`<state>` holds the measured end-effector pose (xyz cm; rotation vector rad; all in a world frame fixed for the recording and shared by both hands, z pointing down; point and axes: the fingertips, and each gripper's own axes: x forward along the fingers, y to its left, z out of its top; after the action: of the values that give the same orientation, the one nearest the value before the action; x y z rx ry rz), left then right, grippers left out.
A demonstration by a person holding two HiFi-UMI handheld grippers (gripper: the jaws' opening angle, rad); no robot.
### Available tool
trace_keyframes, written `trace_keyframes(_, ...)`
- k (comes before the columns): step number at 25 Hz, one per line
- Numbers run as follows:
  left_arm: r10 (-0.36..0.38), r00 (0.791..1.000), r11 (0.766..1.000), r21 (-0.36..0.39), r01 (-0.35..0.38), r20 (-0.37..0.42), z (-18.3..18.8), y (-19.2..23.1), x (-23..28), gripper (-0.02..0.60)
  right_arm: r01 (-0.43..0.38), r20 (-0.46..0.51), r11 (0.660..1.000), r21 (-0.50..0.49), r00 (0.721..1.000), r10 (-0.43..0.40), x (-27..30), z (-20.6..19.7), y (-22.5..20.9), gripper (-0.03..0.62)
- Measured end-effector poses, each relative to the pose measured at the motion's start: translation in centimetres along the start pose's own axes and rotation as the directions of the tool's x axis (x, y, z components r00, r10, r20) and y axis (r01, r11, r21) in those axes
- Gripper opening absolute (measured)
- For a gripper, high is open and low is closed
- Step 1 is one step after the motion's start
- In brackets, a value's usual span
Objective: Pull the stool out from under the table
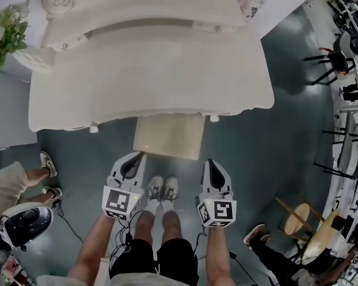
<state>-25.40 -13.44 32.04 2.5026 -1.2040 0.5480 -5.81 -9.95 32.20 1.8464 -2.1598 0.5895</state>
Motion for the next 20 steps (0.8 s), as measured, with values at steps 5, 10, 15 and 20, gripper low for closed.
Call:
trace_keyframes(5, 0.020, 1.000, 1.000, 0.013, -0.019, -0.024, -5.4, 1.2, 4.1, -0.002, -0.017, -0.059, 1.000, 0.002, 0.998, 0.017, 4.7, -6.2, -1.7, 0.006)
trace_keyframes(10, 0.045, 0.998, 0.999, -0.022, -0.046, -0.054, -10.9, 2.4, 7.0, -0.002, -0.030, -0.114, 0.999, -0.022, 0.993, 0.028, 8.3, -11.9, -3.2, 0.006)
trace_keyframes(15, 0.070, 0.992, 0.997, -0.009, -0.071, -0.102, -16.1, 3.5, 9.5, -0.002, -0.028, -0.148, 0.999, -0.047, 0.989, 0.020, 11.1, -16.7, -4.7, 0.006)
trace_keyframes(20, 0.087, 0.988, 0.995, -0.041, -0.093, -0.128, -20.2, 5.1, 11.7, -0.002, -0.023, -0.166, 0.999, -0.039, 0.986, 0.017, 13.2, -20.5, -5.9, 0.006)
